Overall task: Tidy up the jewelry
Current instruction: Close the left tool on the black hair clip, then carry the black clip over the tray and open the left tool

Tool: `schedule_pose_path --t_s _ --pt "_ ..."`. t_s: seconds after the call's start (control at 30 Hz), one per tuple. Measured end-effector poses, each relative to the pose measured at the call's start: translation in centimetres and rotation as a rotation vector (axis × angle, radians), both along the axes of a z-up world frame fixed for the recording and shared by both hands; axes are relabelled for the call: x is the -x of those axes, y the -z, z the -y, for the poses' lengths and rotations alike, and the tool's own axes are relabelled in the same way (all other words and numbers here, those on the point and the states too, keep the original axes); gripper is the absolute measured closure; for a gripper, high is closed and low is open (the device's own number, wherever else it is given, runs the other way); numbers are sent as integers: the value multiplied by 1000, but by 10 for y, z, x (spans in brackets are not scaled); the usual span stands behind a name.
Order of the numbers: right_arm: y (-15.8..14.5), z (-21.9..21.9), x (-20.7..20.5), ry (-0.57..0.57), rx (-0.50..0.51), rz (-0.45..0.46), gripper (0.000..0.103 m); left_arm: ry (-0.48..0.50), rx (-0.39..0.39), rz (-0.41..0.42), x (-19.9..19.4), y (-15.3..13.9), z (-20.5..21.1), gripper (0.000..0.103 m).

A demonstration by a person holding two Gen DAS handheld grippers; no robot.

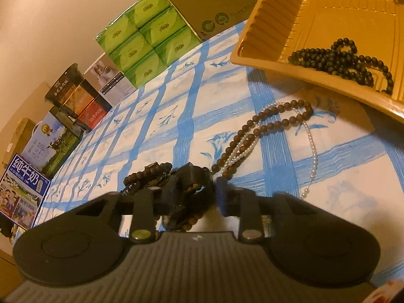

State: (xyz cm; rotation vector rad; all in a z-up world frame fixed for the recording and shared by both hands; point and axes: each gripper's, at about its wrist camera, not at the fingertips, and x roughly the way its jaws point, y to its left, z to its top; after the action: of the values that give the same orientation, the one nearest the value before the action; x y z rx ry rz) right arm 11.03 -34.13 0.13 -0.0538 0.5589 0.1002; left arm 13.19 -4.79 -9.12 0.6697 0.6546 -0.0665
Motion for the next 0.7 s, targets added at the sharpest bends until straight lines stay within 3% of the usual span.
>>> schedule_pose_path --t_s 0.17,0.4,0.7 --pt "0 0 0 0 0 0 97 -13 35 -6 3 -9 -4 81" --pt "-1 0 -2 0 4 2 97 -19 105 47 11 -46 -10 82" --pt "-2 0 -4 -2 8 5 97 2 334 82 19 -103 -7 82"
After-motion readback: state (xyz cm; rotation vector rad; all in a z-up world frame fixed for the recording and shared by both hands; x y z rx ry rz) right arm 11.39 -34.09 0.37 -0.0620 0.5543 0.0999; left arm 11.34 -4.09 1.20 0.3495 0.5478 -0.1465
